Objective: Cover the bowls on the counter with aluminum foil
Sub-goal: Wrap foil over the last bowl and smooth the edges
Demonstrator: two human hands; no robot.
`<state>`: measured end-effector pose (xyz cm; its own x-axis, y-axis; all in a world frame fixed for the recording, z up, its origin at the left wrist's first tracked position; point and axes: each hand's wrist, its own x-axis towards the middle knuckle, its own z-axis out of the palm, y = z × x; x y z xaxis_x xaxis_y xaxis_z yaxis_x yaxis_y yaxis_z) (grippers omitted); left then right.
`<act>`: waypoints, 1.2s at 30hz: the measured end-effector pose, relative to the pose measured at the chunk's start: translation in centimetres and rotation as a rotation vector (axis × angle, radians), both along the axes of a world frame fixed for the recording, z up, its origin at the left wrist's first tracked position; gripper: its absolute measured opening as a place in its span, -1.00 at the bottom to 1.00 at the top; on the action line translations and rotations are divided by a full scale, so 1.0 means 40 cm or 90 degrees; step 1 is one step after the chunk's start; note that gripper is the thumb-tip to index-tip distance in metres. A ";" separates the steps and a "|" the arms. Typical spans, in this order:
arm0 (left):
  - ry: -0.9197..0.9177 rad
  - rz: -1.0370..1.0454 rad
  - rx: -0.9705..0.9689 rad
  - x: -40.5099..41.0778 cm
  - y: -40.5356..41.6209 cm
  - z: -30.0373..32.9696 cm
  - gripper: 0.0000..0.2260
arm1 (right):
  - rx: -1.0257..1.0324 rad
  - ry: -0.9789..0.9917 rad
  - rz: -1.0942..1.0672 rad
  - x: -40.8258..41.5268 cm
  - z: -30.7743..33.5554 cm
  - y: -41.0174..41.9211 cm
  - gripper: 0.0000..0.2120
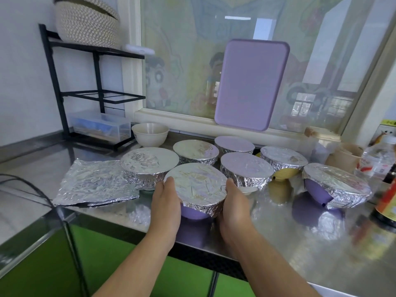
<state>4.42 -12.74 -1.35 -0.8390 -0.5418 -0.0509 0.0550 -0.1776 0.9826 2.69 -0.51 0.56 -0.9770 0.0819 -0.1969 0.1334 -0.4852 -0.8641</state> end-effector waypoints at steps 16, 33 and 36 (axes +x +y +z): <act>0.048 0.090 -0.277 0.104 -0.096 0.046 -0.81 | 0.546 0.157 -0.167 0.036 0.076 0.136 -0.78; -0.044 0.060 -0.389 -0.374 -0.403 0.231 -0.82 | 0.789 0.266 0.209 -0.423 0.284 -0.258 -0.80; -0.114 0.094 -0.456 -0.510 -0.487 0.201 -0.72 | 0.871 0.267 0.256 -0.572 0.268 -0.357 -0.87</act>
